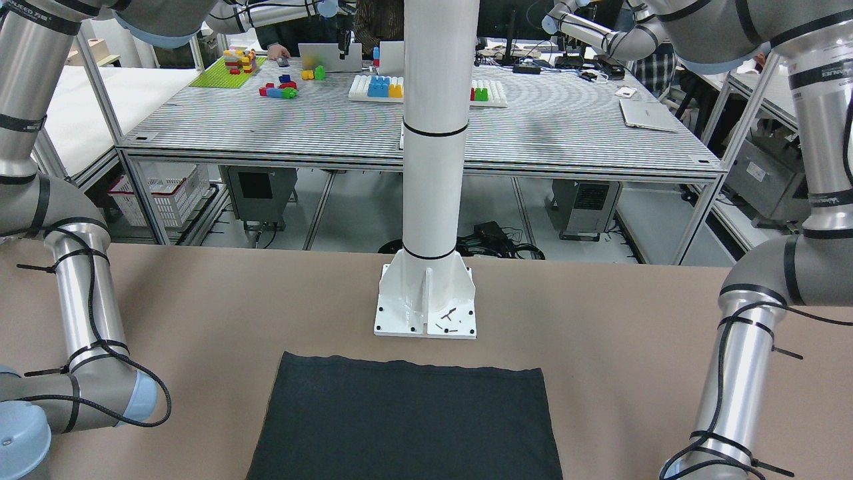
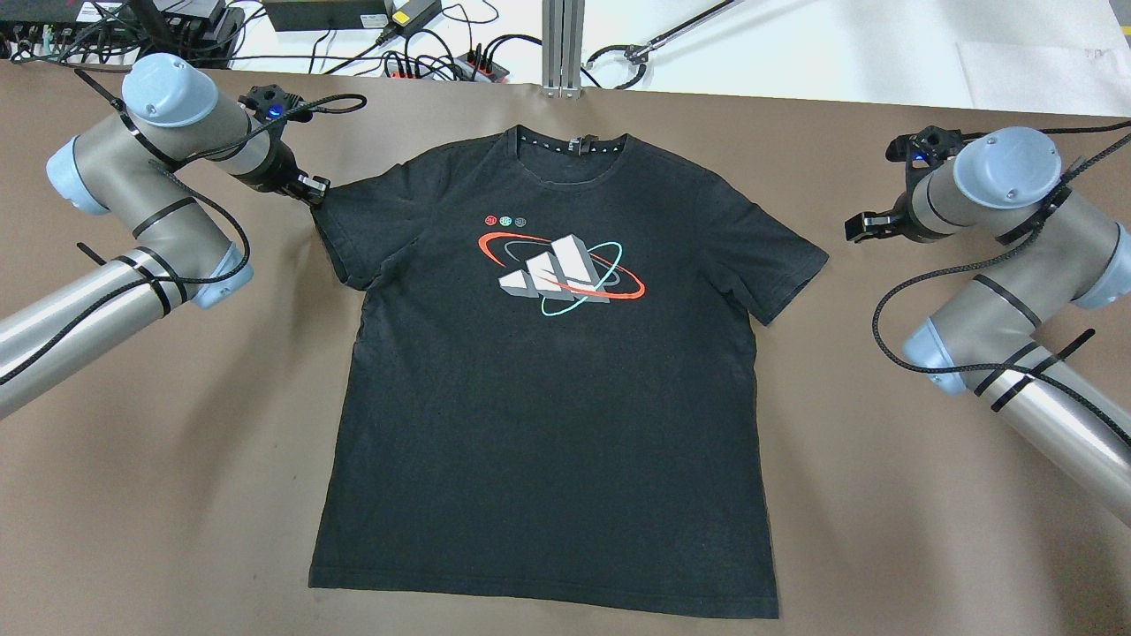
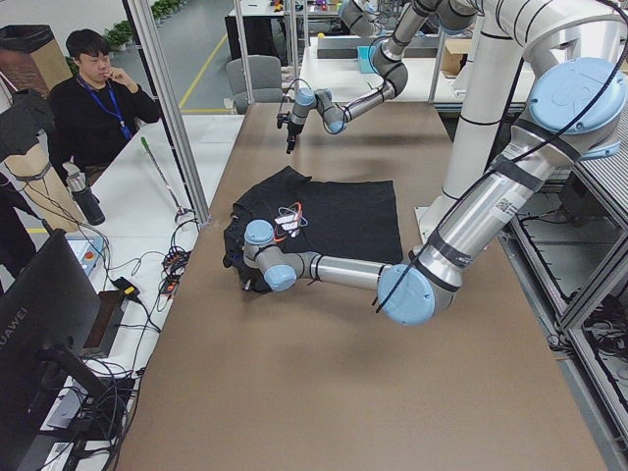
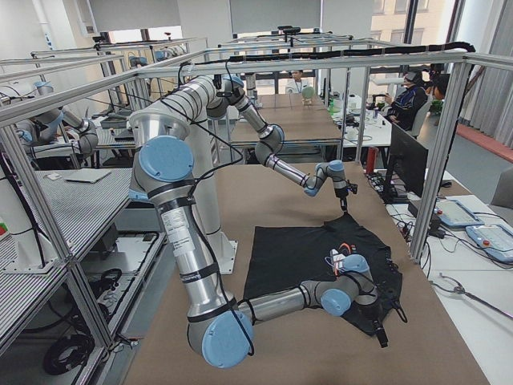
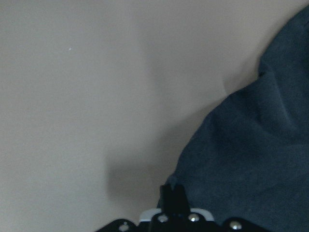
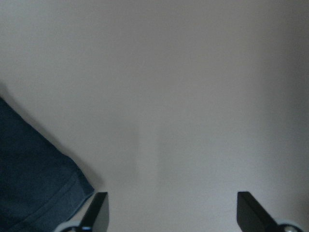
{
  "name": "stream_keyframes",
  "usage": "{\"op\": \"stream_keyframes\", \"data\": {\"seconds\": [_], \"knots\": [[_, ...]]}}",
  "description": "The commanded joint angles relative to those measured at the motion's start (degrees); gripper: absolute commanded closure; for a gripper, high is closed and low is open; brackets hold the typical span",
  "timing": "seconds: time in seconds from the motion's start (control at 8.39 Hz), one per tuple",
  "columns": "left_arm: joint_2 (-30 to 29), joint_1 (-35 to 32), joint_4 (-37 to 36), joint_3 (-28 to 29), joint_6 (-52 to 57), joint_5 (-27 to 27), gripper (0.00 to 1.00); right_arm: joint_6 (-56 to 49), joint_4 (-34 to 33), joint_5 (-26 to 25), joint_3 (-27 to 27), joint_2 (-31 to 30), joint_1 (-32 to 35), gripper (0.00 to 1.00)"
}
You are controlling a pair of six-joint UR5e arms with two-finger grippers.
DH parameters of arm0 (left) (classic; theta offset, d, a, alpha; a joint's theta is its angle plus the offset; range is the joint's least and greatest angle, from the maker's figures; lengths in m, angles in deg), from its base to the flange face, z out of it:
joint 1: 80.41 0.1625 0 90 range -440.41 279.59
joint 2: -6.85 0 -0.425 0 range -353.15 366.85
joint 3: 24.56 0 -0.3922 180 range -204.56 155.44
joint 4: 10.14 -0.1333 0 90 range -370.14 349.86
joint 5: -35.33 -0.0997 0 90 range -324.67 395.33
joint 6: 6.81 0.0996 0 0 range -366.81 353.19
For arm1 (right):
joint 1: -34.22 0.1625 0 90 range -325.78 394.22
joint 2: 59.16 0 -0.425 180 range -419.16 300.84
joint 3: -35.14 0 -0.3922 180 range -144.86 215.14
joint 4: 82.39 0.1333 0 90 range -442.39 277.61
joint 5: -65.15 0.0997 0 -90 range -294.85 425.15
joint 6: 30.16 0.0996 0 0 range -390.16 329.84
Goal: Fold clothes
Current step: 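Move the left gripper to the shirt sleeve nearest it and grasp it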
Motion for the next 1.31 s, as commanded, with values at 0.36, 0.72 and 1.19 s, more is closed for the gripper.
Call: {"op": "stream_keyframes", "data": {"seconds": [0.36,0.72,1.19], "knots": [[-8.58,-0.70,-10.18,-10.20,-17.04,4.32,1.00,0.46,0.09,0.08,-0.56,-0.09,-0.09,0.07],[-11.50,10.44,-10.56,-9.69,-23.38,-8.65,1.00,0.46,0.00,-0.01,-0.39,0.00,-0.09,0.07],[-16.85,13.99,-10.56,-3.47,-26.20,-14.05,1.00,0.55,0.00,-0.10,-0.13,0.09,-0.44,0.07]]}}
